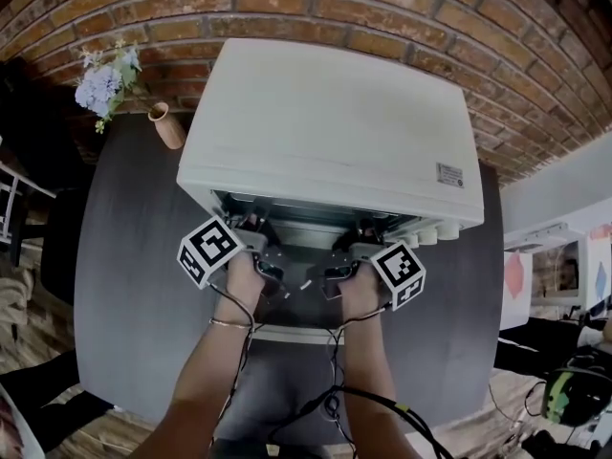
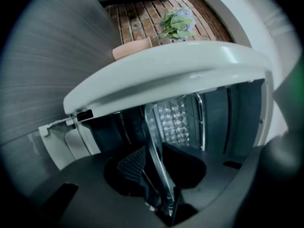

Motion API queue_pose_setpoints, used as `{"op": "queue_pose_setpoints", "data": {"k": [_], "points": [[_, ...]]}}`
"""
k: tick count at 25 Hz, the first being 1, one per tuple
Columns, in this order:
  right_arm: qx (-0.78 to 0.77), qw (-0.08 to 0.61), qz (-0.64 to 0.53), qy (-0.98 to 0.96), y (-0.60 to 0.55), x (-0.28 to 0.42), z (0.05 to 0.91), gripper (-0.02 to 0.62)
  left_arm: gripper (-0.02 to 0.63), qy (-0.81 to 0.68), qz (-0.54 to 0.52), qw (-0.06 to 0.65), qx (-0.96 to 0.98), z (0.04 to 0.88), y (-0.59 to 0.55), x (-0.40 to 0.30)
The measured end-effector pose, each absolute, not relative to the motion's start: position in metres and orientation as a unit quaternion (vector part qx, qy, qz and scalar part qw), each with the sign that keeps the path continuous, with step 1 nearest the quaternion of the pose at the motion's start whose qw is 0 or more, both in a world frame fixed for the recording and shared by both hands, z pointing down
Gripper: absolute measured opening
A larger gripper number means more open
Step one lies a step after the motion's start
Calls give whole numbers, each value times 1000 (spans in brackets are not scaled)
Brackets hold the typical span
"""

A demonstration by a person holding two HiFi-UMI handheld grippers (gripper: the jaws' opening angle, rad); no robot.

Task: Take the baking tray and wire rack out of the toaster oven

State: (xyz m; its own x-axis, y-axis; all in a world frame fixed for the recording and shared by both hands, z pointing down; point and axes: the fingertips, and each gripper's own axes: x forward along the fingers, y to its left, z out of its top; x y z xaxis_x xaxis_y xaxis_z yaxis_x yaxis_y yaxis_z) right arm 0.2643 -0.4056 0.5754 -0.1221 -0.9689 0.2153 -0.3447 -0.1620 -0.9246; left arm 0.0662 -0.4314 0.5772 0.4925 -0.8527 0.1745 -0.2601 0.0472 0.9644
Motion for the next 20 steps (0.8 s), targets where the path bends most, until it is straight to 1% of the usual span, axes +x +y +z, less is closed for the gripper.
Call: {"op": "queue_pose_setpoints", "data": {"k": [3, 6, 20], "points": [[-580, 319, -494, 564, -406, 265, 576, 129, 94, -433, -260, 584, 636, 578, -433, 67], [-577, 321, -496, 564, -407, 265, 576, 114, 89, -432, -264, 587, 632, 578, -433, 67], [-568, 314, -507, 567, -398, 265, 576, 107, 80, -444, -261, 591, 621, 579, -423, 66]]}}
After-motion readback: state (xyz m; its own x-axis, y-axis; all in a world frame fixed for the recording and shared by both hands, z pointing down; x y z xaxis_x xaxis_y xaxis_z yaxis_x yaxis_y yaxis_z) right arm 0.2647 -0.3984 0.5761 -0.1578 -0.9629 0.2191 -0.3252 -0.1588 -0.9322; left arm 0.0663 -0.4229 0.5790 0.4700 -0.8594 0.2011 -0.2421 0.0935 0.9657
